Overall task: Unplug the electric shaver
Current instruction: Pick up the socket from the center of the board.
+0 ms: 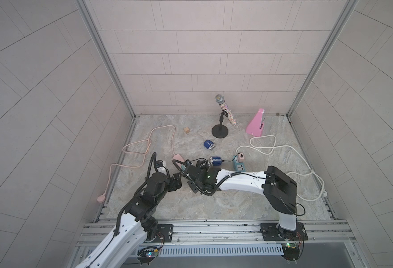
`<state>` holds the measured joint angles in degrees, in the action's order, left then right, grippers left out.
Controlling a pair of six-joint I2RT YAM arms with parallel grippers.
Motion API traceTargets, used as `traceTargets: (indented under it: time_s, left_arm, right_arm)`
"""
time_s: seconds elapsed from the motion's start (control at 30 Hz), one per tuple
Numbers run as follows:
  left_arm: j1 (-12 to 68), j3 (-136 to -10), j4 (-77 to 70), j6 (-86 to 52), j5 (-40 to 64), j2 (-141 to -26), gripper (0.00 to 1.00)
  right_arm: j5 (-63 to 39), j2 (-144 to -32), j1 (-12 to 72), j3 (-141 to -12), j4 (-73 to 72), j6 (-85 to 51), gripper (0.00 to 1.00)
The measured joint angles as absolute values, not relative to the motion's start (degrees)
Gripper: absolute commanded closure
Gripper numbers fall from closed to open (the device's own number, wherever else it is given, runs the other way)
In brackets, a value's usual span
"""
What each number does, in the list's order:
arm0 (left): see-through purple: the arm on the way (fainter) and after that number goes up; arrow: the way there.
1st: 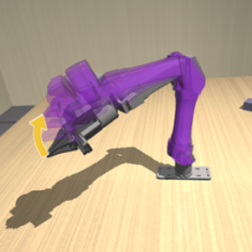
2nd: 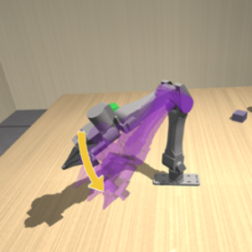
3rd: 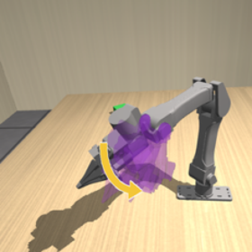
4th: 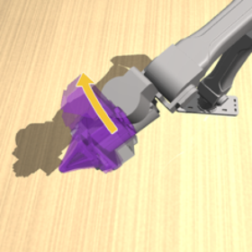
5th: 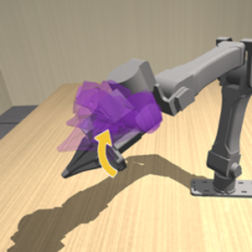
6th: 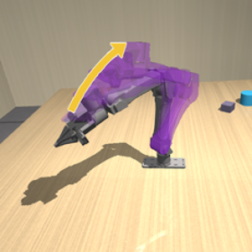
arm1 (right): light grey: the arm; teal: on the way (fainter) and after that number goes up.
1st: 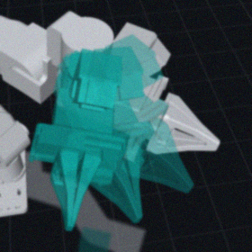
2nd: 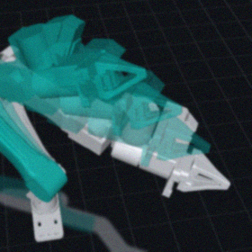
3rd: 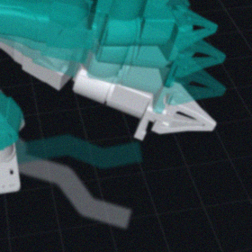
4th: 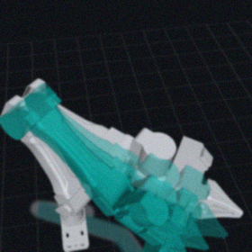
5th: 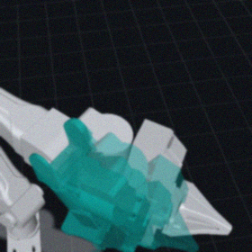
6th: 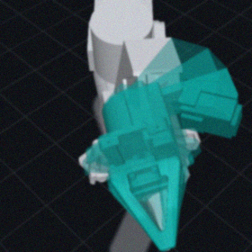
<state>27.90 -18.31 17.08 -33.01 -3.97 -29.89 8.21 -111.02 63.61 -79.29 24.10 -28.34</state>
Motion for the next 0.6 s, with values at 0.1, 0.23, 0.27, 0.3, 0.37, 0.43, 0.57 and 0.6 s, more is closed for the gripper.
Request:
traceTargets:
  time_s: [0.1,0.23,0.27,0.3,0.37,0.43,0.57,0.6]
  left_arm:
    - [27.9,-18.31,17.47,-33.08,-3.95,-29.47,0.13]
    - [27.88,-18.31,17.52,-33.23,-3.95,-28.93,0.12]
    - [27.9,-18.31,17.52,-33.23,-3.95,-28.91,0.13]
    - [27.9,-18.31,17.52,-33.26,-3.95,-28.91,0.12]
    - [27.9,-18.31,17.56,-33.23,-3.95,-28.91,0.12]
    - [27.9,-18.31,17.63,-33.26,-3.95,-28.84,0.12]
    - [27.88,-18.31,17.91,-33.5,-3.88,-28.62,0.13]
    - [27.9,-18.31,17.96,-33.63,-3.86,-28.51,0.12]
  right_arm:
    - [7.81,-111.18,63.51,-79.64,24.58,-28.34,0.66]
    - [7.05,-112.05,63.31,-79.83,24.51,-28.34,0.64]
    - [6.87,-112.44,63.29,-79.83,24.56,-28.34,0.65]
    - [6.74,-112.84,63.24,-79.83,24.62,-28.32,0.69]
    - [6.87,-113.3,63.24,-79.88,24.75,-28.16,0.75]
    - [6.74,-113.3,63.2,-80.03,24.84,-28.21,0.8]
    - [6.79,-113.25,63.2,-80.03,24.91,-28.25,0.84]
    - [6.72,-113.25,63.09,-80.03,24.91,-28.23,0.85]
